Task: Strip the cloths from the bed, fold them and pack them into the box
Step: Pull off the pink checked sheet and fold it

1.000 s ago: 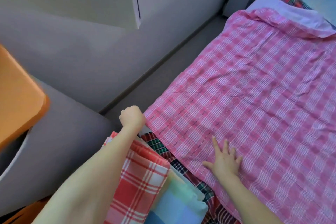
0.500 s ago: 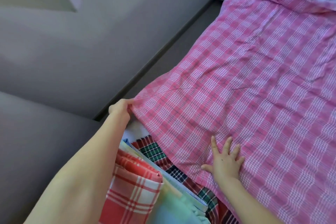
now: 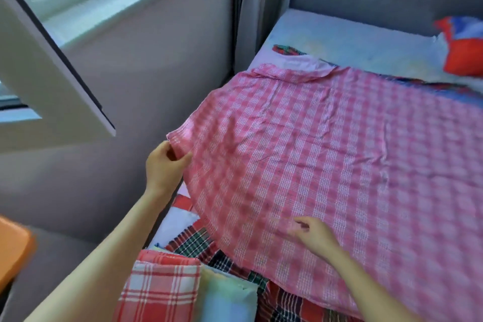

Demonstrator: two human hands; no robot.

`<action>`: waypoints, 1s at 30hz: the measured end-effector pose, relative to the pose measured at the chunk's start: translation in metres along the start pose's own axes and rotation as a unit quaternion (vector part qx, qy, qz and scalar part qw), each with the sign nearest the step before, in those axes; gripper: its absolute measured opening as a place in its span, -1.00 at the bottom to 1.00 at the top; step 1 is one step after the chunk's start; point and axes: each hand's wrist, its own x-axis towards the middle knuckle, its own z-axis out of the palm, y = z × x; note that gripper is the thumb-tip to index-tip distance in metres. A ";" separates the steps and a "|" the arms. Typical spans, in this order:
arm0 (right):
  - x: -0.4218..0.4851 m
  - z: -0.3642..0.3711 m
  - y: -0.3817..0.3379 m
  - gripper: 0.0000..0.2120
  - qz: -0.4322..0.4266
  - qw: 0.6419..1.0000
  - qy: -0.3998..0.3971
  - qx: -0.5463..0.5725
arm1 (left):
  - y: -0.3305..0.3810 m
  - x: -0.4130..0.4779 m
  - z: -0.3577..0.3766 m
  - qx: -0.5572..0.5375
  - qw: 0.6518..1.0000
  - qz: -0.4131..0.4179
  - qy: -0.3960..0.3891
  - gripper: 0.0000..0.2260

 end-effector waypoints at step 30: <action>-0.537 -0.217 0.571 -0.82 0.165 0.904 0.327 0.221 | 0.323 -0.506 0.450 0.184 0.923 0.319 -0.117 -0.86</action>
